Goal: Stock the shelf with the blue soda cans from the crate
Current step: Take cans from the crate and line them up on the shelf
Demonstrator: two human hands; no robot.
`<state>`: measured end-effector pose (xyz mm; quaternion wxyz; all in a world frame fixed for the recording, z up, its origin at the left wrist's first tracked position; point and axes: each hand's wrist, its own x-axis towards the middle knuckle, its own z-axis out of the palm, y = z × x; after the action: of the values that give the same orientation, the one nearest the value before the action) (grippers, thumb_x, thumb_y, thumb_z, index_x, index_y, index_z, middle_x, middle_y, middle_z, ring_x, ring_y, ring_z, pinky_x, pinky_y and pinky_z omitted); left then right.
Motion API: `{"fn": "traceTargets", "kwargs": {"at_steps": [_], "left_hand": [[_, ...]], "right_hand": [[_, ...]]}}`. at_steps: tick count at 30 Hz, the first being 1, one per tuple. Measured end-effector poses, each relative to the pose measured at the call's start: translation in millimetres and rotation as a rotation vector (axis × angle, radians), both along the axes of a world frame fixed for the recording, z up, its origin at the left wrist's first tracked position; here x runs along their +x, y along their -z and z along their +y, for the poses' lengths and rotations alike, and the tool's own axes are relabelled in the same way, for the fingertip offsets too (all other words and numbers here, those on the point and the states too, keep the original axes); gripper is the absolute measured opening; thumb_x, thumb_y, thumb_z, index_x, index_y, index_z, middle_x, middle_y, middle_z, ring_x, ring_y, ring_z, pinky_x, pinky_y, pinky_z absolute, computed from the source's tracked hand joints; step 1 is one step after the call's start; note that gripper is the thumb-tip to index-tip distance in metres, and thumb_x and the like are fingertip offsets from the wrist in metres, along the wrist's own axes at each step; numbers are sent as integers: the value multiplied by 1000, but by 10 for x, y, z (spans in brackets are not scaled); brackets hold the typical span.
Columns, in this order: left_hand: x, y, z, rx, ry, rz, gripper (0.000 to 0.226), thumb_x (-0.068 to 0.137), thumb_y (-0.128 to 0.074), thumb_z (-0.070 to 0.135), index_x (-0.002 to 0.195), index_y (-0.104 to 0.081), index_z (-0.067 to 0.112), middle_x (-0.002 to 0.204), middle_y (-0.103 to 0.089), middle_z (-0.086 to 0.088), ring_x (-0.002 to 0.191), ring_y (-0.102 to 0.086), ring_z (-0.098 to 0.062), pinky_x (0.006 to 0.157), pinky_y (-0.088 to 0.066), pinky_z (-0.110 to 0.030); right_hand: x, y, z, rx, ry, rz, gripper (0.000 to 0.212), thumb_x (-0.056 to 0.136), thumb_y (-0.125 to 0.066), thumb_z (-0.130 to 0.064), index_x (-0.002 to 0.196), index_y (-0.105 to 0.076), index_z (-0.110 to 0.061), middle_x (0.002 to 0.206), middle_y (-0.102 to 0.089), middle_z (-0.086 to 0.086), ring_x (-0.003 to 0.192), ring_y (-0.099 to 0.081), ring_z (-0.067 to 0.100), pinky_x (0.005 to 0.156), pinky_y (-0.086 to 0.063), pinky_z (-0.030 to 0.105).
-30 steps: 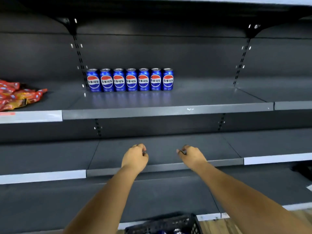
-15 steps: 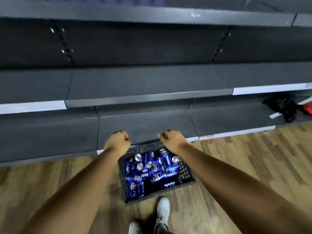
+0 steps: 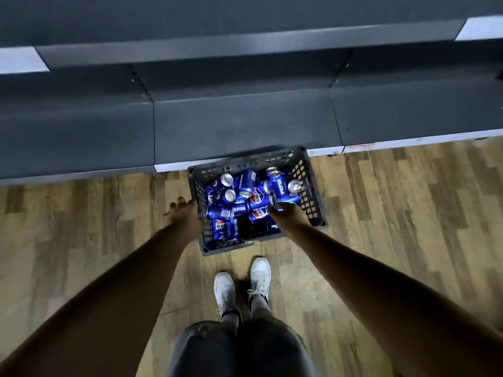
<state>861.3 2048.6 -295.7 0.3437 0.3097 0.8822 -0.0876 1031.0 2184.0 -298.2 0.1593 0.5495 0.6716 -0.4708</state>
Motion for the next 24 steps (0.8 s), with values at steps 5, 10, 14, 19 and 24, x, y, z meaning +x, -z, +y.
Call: {"fn": "traceTargets", "kwargs": {"at_steps": [5,10,14,19,24], "left_hand": [[274,521,111,13,-10,-93,42,91,-51,18,132,-46,8,134,-41,-16,123,-40,-33,98,-38,-39],[538,1074,239,144,-338,-243,40,90,-52,11,130,-51,8,130,-50,-15,111,-52,-31,84,-46,-33],[833,1530,329,150,-546,-362,35,89,-51,14,124,-55,12,114,-62,-14,94,-60,-30,69,-46,-31],[1036,2095,415,63,-568,-381,31,90,-52,17,119,-57,9,118,-61,-16,106,-57,-33,79,-45,-31],[1097,2566,431,78,-586,-341,35,93,-47,15,128,-51,12,126,-56,-13,112,-55,-30,84,-44,-32]], "right_hand": [[189,647,3,-63,52,-14,28,97,-49,-31,111,-64,-12,106,-66,11,108,-57,23,74,-43,22],[294,1350,-65,-102,192,-46,35,95,-52,-28,121,-61,-7,116,-63,9,115,-56,28,78,-38,25],[313,1810,-162,-111,266,-51,34,95,-52,-23,125,-59,-9,128,-60,9,118,-54,24,90,-42,26],[239,2286,-240,-114,209,-46,29,94,-52,-21,117,-63,-8,114,-66,9,99,-58,20,60,-33,21],[141,2829,-187,-46,230,-86,24,94,-48,-19,109,-65,-9,95,-63,7,85,-55,19,47,-29,11]]}}
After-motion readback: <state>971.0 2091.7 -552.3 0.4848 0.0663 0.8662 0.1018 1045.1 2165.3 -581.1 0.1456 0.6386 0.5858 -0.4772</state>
